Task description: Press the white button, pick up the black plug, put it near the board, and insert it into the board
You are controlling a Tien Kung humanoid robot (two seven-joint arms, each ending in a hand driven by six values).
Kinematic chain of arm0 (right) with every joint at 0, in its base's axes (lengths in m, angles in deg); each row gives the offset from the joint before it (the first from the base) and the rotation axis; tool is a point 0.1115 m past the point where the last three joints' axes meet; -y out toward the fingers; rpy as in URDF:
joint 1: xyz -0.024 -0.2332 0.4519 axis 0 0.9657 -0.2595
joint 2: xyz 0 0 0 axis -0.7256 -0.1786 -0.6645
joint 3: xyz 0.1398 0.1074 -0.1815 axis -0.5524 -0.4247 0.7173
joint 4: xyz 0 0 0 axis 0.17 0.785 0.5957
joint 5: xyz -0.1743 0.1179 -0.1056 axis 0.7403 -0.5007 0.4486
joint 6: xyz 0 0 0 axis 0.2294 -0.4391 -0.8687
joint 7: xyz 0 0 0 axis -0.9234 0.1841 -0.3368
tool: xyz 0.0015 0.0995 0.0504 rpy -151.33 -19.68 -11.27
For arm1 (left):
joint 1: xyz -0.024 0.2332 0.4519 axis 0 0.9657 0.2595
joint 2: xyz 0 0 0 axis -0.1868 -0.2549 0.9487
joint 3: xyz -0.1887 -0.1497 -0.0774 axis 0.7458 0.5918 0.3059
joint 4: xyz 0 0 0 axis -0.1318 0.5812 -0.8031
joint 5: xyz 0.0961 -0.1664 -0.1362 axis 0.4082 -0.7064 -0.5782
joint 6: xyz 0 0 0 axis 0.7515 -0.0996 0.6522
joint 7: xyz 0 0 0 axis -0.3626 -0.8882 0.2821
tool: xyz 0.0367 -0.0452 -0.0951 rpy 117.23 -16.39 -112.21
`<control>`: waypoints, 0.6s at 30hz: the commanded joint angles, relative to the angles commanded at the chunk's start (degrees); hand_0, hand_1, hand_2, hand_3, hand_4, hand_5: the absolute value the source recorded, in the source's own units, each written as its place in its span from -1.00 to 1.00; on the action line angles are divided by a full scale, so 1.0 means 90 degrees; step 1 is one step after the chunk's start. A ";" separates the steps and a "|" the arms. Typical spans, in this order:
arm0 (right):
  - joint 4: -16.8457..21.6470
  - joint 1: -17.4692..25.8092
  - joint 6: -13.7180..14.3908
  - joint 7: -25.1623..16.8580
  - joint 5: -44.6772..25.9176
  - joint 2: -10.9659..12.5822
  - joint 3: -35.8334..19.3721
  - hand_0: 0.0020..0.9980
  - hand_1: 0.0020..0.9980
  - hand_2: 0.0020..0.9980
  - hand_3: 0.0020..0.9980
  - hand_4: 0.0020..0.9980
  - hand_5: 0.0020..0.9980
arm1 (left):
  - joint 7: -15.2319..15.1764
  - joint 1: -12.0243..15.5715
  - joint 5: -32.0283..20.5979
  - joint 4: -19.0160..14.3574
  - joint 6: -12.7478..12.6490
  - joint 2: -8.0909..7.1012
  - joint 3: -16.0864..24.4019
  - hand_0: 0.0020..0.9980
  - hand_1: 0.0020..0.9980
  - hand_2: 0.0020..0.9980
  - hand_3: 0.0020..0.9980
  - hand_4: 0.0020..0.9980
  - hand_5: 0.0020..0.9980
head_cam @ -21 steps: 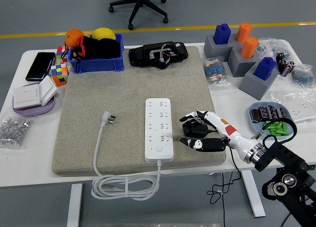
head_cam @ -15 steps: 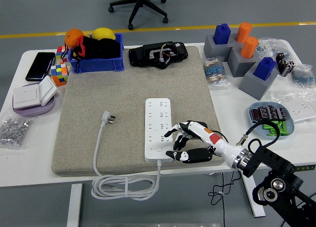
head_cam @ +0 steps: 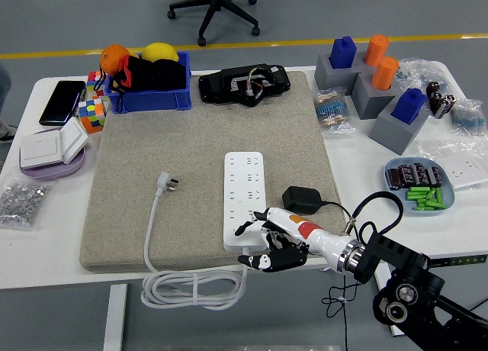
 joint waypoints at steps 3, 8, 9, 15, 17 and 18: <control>-0.0109 -0.0088 0.0147 -0.0084 0.0048 -0.0025 0.0104 -1.00 -1.00 -0.70 0.30 0.57 -0.29 | 0.0002 -0.0001 -0.0008 0.0000 -0.0001 0.0004 -0.0002 -0.05 -0.01 0.00 0.17 0.13 -0.46; -0.0342 -0.0258 0.0389 -0.0238 0.0159 -0.0083 0.0208 -1.00 -1.00 -0.70 0.29 0.41 -0.45 | -0.0005 -0.0028 -0.0068 0.0000 0.0003 0.0010 -0.0070 -0.06 -0.01 0.00 0.17 0.13 -0.46; -0.0366 -0.0272 0.0410 -0.0246 0.0196 -0.0088 0.0218 -1.00 -1.00 -0.70 0.29 0.41 -0.45 | -0.0004 -0.0031 -0.0061 0.0000 0.0003 0.0011 -0.0066 -0.06 -0.01 0.00 0.17 0.13 -0.46; -0.0633 -0.0362 0.0720 -0.0539 0.0230 -0.0079 0.0370 -1.00 -1.00 -0.70 0.28 0.31 -0.56 | 0.0000 -0.0035 -0.0032 0.0000 0.0004 0.0003 -0.0042 -0.05 0.00 0.00 0.17 0.13 -0.46; -0.0737 -0.0387 0.0824 -0.0638 0.0243 -0.0065 0.0439 -1.00 -1.00 -0.70 0.26 0.27 -0.61 | 0.0005 -0.0027 -0.0018 0.0000 0.0005 0.0000 -0.0029 -0.06 -0.01 0.00 0.17 0.13 -0.46; -0.0791 -0.0398 0.0879 -0.0686 0.0265 -0.0058 0.0466 -1.00 -1.00 -0.70 0.26 0.27 -0.61 | 0.0006 -0.0025 -0.0012 0.0000 0.0005 -0.0001 -0.0024 -0.06 -0.01 0.00 0.17 0.13 -0.46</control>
